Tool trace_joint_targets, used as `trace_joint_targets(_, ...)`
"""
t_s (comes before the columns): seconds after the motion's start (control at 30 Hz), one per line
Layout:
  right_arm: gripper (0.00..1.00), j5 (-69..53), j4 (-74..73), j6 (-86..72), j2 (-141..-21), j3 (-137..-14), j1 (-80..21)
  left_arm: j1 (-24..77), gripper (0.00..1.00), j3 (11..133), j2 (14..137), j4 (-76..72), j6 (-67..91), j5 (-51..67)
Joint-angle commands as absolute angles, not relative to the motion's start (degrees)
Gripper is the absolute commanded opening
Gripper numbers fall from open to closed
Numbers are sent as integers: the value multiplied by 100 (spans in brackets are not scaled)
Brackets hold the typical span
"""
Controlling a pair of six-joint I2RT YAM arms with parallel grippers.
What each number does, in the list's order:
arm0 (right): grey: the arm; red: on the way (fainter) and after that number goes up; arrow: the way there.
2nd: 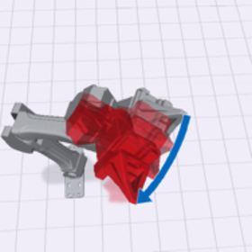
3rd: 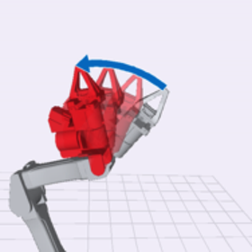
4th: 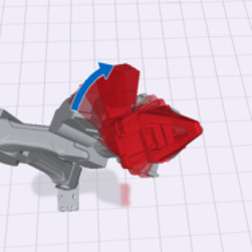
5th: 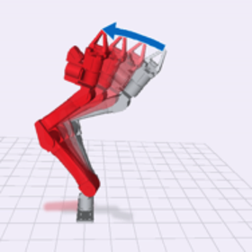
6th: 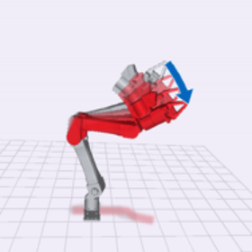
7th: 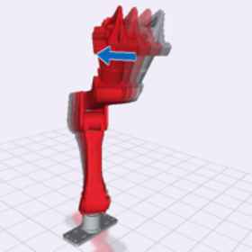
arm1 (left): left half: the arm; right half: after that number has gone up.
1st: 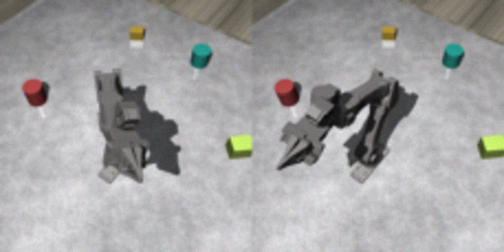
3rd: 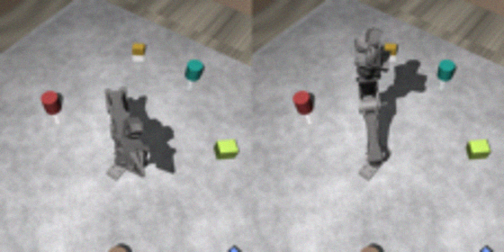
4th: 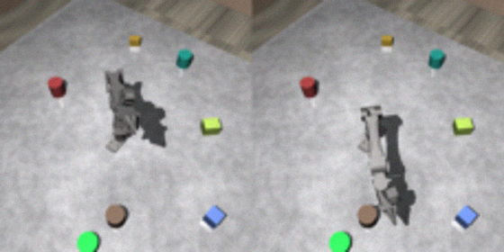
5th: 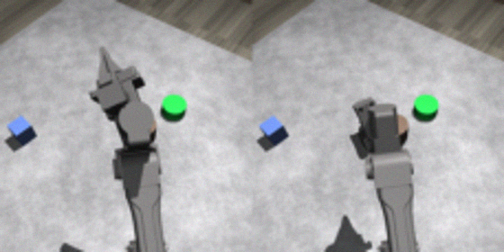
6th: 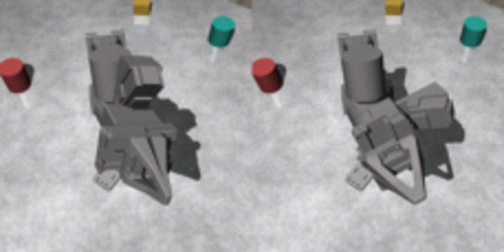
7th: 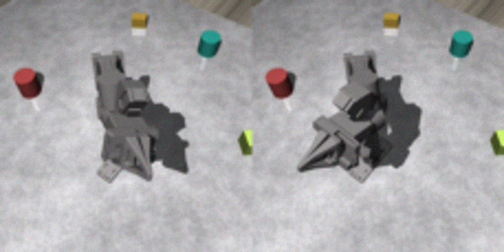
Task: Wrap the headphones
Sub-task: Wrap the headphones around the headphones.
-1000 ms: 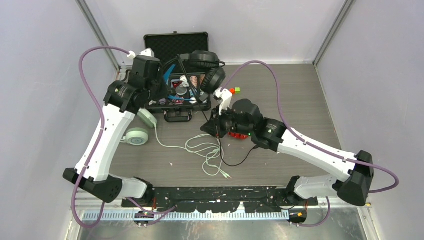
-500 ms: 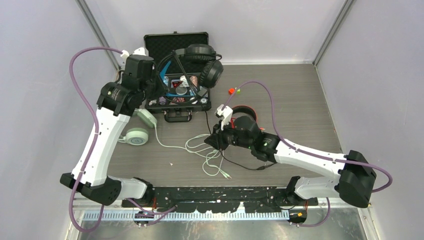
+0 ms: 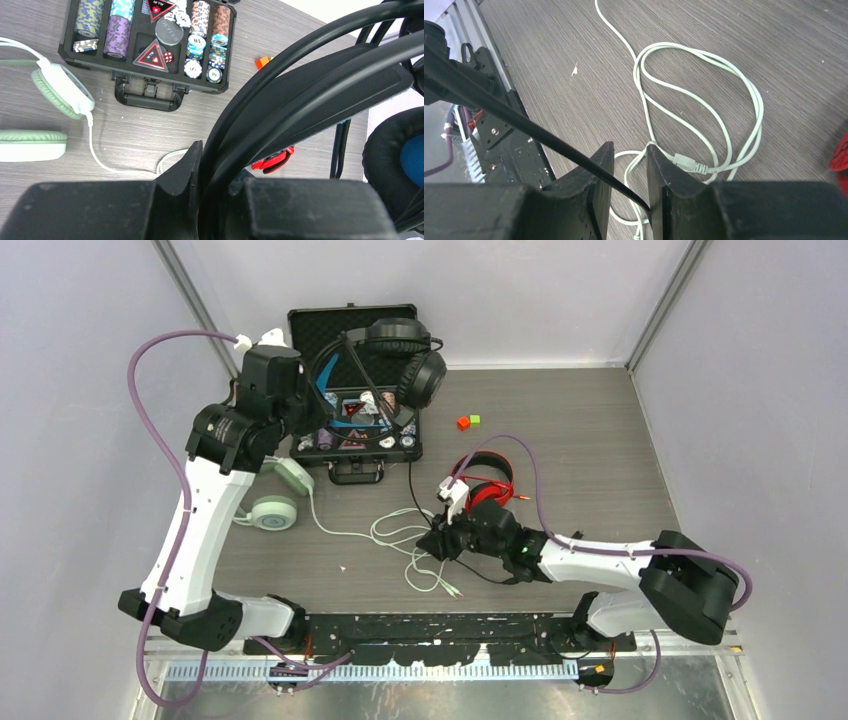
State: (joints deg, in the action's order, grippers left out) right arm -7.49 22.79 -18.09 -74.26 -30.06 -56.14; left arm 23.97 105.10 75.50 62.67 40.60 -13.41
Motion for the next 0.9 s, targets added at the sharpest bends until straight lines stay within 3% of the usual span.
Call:
trace_joint_targets(0.0,35,-598,3244,-1783,-7599,-2640,-5635,2373,0,10869,7359,5694,4356,-1137)
trace_joint_targets(0.2,30,-558,3536,-1913,-7872,-2486,-5641,2373,0,10874,7336,5710,4334,-1143)
trace_joint_targets(0.4,1,-201,3456,-1907,-7478,-2334,-5642,2299,0,11188,7375,5870,4085,-928)
trace_joint_targets(0.87,1,532,2229,-1921,-6342,-2408,-5384,1961,0,11612,7382,5848,3410,1844)
